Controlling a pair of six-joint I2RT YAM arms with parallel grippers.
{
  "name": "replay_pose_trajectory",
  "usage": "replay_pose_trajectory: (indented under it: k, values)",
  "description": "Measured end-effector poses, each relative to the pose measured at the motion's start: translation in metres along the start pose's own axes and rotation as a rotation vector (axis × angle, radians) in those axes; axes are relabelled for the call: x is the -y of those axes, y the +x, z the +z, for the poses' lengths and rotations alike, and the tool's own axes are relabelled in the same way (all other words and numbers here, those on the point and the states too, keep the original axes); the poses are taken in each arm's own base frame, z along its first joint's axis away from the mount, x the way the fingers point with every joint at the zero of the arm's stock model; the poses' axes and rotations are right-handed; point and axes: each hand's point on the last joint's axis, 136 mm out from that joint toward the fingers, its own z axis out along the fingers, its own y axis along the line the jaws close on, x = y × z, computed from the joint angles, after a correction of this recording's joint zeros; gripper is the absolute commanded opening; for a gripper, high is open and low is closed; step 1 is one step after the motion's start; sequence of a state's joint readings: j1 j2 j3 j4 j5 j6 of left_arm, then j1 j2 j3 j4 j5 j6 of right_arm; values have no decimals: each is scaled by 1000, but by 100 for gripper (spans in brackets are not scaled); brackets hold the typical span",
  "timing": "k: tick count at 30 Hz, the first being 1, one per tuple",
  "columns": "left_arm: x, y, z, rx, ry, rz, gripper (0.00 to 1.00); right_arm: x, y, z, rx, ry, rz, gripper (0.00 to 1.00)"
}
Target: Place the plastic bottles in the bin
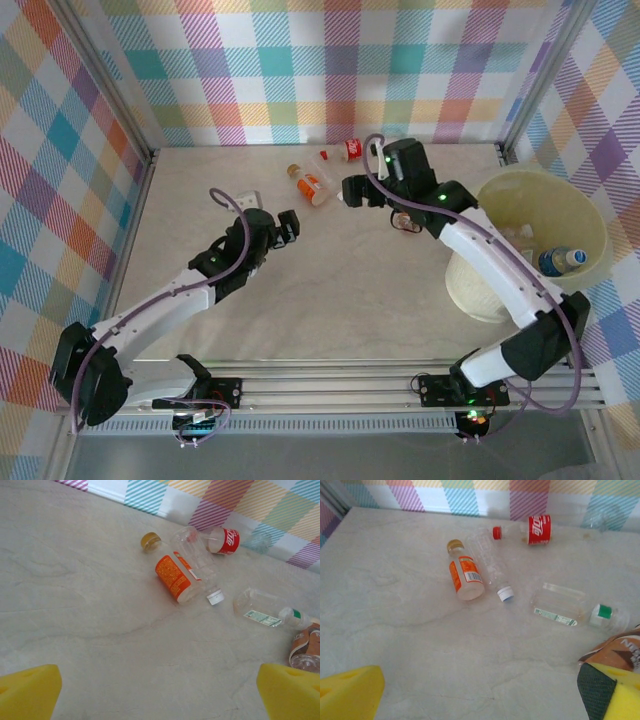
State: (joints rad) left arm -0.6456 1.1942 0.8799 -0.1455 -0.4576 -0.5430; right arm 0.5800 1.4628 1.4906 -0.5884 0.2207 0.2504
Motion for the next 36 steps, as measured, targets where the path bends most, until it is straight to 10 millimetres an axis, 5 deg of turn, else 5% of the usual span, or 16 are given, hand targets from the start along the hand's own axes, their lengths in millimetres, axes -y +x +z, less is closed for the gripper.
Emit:
replay_pose_trajectory:
  k: [8,14,23,36]
  values:
    - [-10,1,0,-6,-20,-22,100,23,50,78,-96,119,148,100]
    - [-13,2,-3,-6,-23,-31,100,68,90,112,-150,252,335,100]
    - [-25,8,-3,-20,-50,-44,100,121,133,117,-181,418,503,99]
    - [-26,10,0,-26,-54,-63,100,172,152,124,-153,487,727,100]
